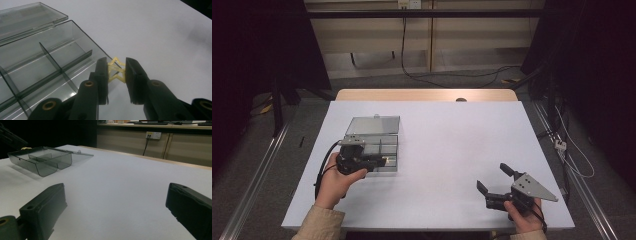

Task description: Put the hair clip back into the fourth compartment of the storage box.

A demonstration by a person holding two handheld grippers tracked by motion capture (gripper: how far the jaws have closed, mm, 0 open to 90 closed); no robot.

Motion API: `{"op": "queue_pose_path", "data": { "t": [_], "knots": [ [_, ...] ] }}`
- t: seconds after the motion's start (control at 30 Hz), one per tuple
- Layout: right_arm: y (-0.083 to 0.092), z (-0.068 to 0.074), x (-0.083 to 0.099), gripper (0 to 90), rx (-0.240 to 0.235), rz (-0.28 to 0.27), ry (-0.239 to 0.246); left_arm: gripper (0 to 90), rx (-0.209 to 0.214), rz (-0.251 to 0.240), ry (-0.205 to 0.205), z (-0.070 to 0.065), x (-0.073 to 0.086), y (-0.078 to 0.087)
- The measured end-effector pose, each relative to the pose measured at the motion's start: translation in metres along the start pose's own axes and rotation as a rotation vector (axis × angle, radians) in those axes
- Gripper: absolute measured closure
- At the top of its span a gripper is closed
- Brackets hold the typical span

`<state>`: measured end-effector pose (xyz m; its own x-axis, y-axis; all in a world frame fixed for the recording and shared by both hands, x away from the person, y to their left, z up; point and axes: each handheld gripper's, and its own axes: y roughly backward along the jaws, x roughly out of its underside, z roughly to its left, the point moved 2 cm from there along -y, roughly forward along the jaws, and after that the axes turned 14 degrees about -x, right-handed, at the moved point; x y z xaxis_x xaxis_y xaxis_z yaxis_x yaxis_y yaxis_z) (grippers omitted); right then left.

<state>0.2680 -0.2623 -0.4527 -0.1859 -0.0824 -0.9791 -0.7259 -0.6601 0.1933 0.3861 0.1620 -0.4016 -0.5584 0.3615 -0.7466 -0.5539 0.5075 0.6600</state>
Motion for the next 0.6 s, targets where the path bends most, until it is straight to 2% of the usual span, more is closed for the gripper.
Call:
{"op": "queue_pose_path", "data": {
  "t": [0.33, 0.6],
  "knots": [
    [0.0, 0.0, 0.0, 2.4, 0.001, 0.001, 0.003, 72.8, -0.024, -0.01, 0.011, 0.011, 0.002, 0.004],
    [0.0, 0.0, 0.0, 2.4, 0.0, 0.0, 0.003, 72.7, -0.025, -0.007, 0.017, 0.016, 0.003, 0.005]
  ]
}}
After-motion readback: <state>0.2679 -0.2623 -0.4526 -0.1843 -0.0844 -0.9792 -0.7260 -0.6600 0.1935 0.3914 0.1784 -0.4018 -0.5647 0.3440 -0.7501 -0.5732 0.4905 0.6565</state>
